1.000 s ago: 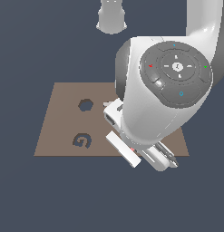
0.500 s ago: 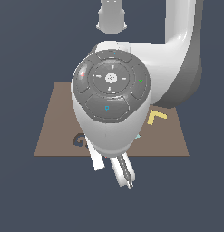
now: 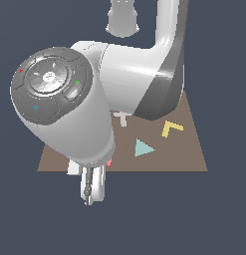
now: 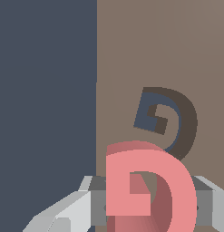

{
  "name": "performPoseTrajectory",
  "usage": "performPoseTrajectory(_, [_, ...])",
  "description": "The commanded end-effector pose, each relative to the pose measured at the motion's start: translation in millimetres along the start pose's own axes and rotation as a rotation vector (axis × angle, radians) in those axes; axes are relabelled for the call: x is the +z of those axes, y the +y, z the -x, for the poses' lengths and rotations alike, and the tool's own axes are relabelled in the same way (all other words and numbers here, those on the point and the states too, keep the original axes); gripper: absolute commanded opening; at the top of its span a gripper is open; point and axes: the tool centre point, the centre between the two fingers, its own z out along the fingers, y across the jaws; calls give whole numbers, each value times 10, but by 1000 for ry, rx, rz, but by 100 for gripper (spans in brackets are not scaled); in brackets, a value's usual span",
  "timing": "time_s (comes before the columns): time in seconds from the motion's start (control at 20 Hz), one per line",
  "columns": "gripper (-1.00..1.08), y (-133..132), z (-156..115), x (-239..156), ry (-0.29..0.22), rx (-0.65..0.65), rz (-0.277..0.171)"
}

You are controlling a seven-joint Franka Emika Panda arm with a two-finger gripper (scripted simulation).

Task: Insert a designated object into the corresponding slot on a board.

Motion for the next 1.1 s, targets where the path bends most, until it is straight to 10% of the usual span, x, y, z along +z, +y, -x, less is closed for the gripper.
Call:
performPoseTrajectory(0.0, [-100,43,-111,-5,0,75,0])
performPoseTrajectory(1.05, [-100,201,-360,93,-1,251,1])
